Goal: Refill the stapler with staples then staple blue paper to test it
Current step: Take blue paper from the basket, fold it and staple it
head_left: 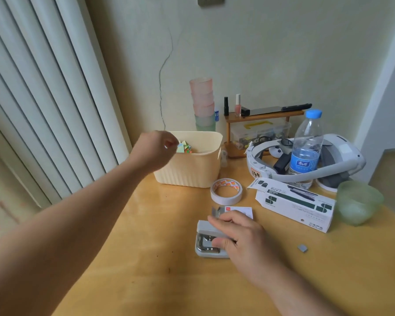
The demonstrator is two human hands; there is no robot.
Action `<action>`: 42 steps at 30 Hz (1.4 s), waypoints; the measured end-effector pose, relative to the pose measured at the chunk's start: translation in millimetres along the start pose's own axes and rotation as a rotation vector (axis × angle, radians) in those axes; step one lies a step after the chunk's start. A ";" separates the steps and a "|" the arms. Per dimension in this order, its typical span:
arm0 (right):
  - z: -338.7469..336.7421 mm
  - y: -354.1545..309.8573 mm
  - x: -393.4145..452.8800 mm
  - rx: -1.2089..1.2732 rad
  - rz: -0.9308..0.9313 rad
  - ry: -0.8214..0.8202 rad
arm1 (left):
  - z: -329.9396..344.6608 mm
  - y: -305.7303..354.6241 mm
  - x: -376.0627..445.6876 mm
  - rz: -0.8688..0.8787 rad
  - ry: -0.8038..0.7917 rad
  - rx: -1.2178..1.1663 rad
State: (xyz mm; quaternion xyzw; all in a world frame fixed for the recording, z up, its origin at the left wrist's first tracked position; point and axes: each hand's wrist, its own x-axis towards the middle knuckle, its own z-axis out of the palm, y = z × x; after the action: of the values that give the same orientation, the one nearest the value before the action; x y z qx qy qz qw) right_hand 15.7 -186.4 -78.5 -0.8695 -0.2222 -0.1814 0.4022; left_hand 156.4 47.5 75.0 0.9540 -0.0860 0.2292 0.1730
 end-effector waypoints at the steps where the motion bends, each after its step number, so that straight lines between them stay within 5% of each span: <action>1: 0.3 0.6 -0.2 -0.009 -0.007 0.001 | 3.5 -7.0 16.5 -0.042 -0.010 0.038; 12: 3.6 9.1 1.7 -0.090 -0.027 0.041 | 46.3 -24.4 98.4 -0.156 -0.459 0.521; 20: 4.6 10.7 2.1 -0.091 -0.030 0.051 | 55.5 -31.3 111.8 -0.111 -0.510 0.695; 35: 1.5 8.6 1.2 -0.061 -0.018 0.016 | 40.3 -38.2 86.4 -0.154 -0.148 0.309; 38: 0.8 7.9 1.0 -0.067 -0.015 0.004 | 17.4 -25.9 73.6 -0.073 0.052 0.197; 42: -0.9 7.5 1.0 -0.068 0.002 -0.003 | -12.4 -0.7 23.9 -0.086 0.249 -0.266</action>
State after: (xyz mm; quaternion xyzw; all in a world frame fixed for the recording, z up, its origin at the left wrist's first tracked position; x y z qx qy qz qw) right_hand 20.4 -191.2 -82.0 -0.8832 -0.2153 -0.1872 0.3722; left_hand 172.6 50.7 96.3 0.8898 -0.0527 0.3246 0.3164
